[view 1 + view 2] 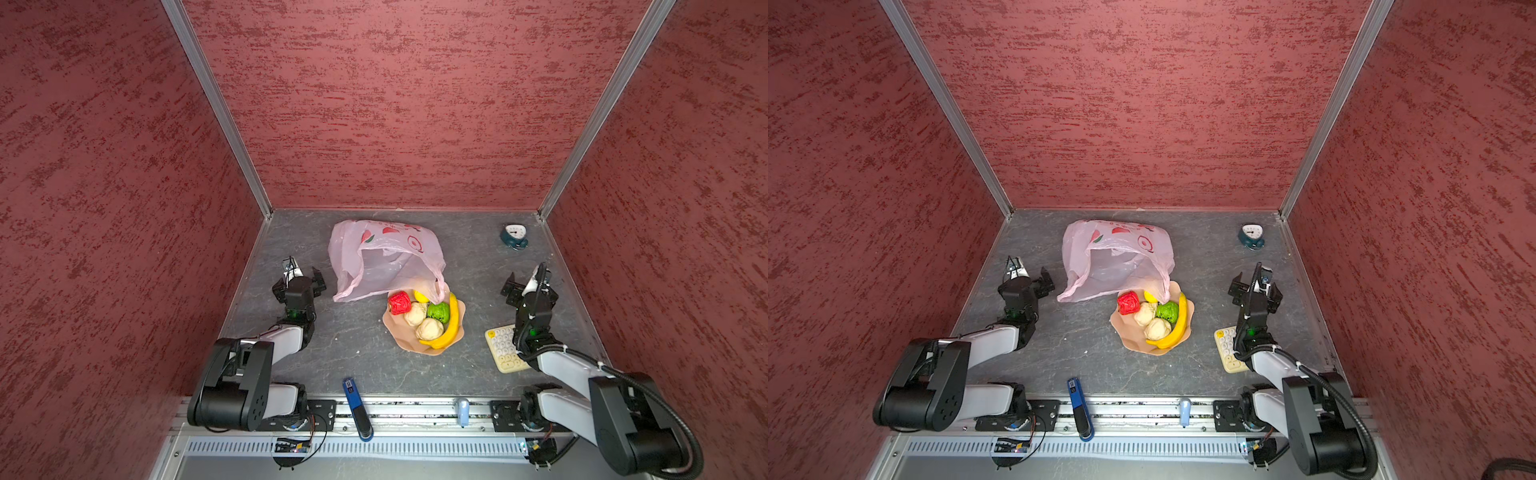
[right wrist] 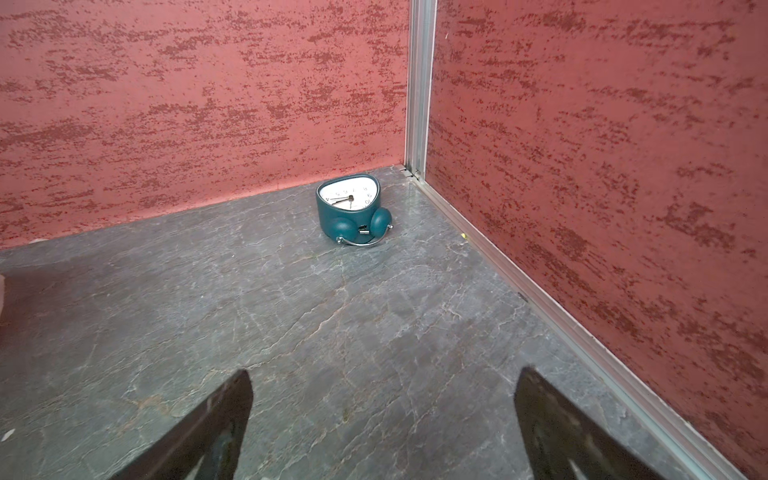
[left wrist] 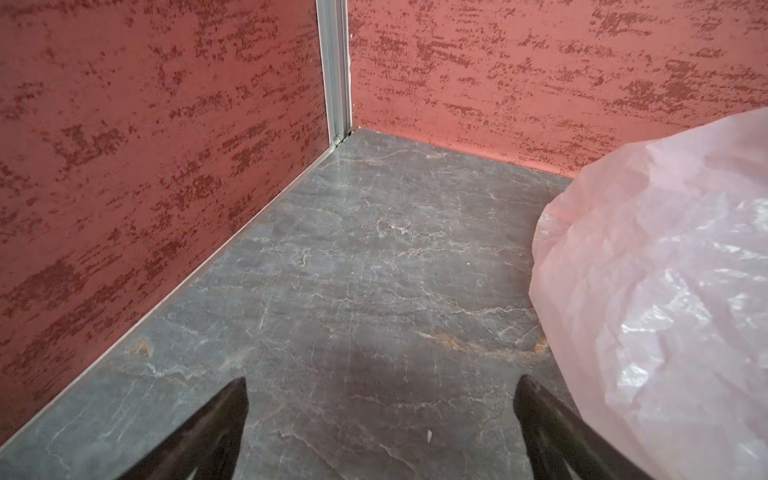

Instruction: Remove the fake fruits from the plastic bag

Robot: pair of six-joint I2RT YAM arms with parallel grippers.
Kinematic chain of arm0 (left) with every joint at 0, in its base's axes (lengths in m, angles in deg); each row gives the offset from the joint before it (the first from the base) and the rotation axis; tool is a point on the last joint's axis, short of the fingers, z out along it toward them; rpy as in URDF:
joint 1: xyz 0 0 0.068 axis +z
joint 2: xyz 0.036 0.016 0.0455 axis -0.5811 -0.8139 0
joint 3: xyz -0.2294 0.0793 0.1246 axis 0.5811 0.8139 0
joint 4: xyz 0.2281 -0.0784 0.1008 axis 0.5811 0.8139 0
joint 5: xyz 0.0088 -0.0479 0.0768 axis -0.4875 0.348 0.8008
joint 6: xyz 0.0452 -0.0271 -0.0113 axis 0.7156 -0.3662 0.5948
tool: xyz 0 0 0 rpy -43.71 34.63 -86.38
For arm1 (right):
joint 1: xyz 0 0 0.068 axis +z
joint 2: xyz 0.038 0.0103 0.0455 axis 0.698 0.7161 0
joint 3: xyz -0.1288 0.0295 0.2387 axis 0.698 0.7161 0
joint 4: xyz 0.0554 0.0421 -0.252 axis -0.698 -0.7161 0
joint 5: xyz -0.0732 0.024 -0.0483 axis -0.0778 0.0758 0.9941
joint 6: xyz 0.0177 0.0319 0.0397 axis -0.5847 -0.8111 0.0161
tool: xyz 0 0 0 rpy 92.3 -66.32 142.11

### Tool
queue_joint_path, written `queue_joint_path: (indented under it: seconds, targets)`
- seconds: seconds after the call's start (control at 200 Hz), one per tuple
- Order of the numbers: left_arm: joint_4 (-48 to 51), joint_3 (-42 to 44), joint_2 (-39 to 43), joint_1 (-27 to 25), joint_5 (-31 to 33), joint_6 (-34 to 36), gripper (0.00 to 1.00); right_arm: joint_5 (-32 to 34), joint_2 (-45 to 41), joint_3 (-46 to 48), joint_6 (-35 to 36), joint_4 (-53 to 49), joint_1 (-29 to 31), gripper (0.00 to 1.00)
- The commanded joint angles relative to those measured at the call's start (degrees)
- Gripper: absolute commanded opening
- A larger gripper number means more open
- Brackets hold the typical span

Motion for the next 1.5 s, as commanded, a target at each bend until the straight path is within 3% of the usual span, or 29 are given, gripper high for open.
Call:
queue_joint_path:
  seconds: [0.0, 0.06, 0.12, 0.521, 0.786, 0.867, 1.052, 1.493]
  targets:
    - [-8.7, 0.1, -2.6, 1.2, -2.3, 2.3, 0.99, 0.7, 2.0, 0.7, 1.6, 9.5, -1.0, 0.99]
    - [-12.6, 0.7, -4.7, 1.7, -3.4, 2.6, 0.99, -0.1, 3.1, 0.8, 1.8, 11.7, -1.5, 0.99]
    - [-9.5, -0.1, -4.1, 1.9, -4.6, 2.2, 0.99, -0.7, 4.2, 0.5, 2.2, 12.8, -1.8, 0.99]
    - [-14.5, 2.0, -5.2, 3.3, -12.7, 3.7, 0.99, -5.9, 15.3, 0.5, 2.0, 27.5, -4.3, 0.99]
    - [-23.7, 3.5, -11.1, 3.1, -14.8, 5.6, 0.99, -12.3, 18.2, -0.9, 3.2, 26.0, -4.7, 0.99]
    - [-18.2, 1.9, -9.7, 3.0, -15.7, 5.4, 0.99, -12.5, 22.0, -1.1, 3.9, 30.2, -4.7, 0.99]
    - [-13.2, -0.8, -10.1, 3.5, -16.3, 4.8, 0.99, -12.0, 21.2, -3.7, 2.8, 23.6, -5.0, 0.99]
    - [-13.7, -0.8, -10.3, 3.9, -16.7, 4.6, 1.0, -11.9, 21.2, -3.7, 3.0, 23.8, -5.0, 0.99]
